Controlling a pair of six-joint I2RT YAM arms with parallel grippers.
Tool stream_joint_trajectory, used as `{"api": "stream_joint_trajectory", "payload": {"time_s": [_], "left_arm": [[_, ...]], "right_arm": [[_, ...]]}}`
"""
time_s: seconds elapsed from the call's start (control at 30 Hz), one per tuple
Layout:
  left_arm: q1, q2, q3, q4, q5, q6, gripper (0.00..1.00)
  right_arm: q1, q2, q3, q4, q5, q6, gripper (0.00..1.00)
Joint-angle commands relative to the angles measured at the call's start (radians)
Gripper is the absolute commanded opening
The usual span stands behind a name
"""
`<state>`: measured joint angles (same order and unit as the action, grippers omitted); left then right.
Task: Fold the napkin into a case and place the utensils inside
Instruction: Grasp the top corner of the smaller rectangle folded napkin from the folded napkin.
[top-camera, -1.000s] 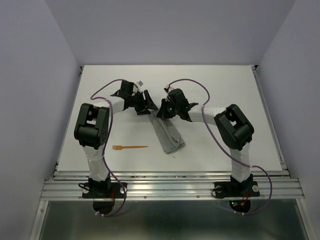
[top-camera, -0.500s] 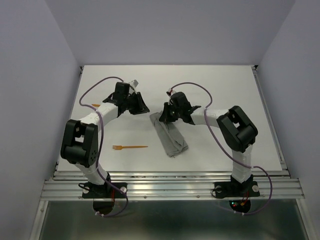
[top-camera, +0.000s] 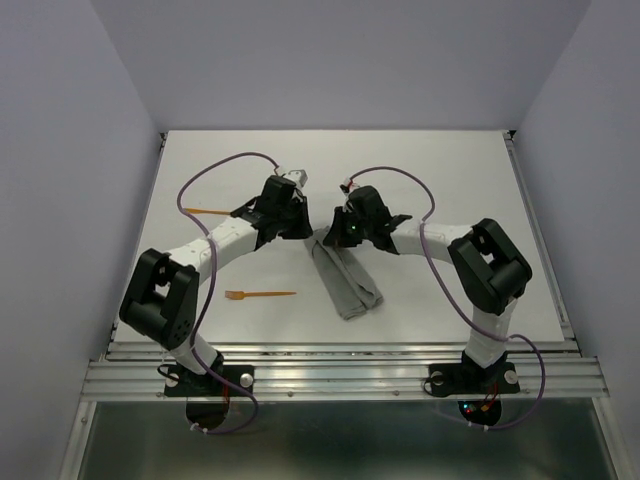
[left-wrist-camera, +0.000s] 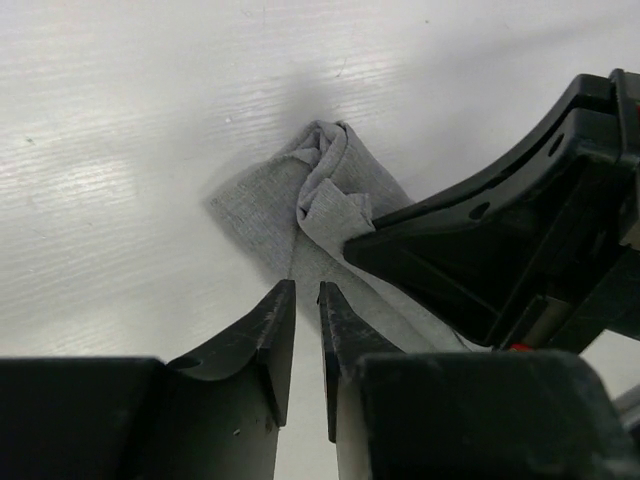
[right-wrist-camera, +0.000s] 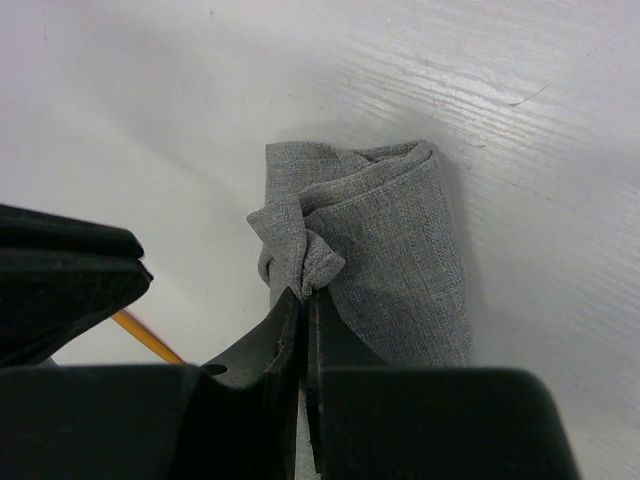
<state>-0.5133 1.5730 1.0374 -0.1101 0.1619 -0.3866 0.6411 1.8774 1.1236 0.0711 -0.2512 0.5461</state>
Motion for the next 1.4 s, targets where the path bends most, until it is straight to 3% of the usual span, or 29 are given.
{"api": "stream_joint_trajectory", "payload": {"time_s": [0.0, 0.17, 0.3, 0.47, 0.67, 1.07, 1.37], "left_arm": [[-0.037, 0.031, 0.067, -0.008, -0.088, 0.072, 0.19], [-0.054, 0.079, 0.087, -0.036, -0.126, 0.127, 0.18], [-0.076, 0.082, 0.072, -0.017, -0.127, 0.156, 0.34], [-0.105, 0.140, 0.089, -0.025, -0.133, 0.175, 0.42], [-0.136, 0.214, 0.118, -0.026, -0.151, 0.207, 0.34], [-0.142, 0.252, 0.145, -0.026, -0.211, 0.215, 0.31], [-0.143, 0.277, 0.145, -0.020, -0.225, 0.204, 0.19]], "right_arm": [[0.002, -0.050, -0.013, 0.007, 0.013, 0.028, 0.01], [0.002, -0.055, -0.025, 0.006, 0.021, 0.040, 0.01], [0.002, -0.055, -0.034, 0.007, 0.023, 0.051, 0.01], [0.002, -0.057, -0.036, 0.006, 0.024, 0.058, 0.01], [0.002, -0.073, -0.038, -0.001, 0.018, 0.063, 0.01], [-0.018, -0.084, -0.058, -0.001, 0.004, 0.060, 0.01], [-0.018, -0.084, -0.064, -0.001, 0.000, 0.060, 0.01]]}}
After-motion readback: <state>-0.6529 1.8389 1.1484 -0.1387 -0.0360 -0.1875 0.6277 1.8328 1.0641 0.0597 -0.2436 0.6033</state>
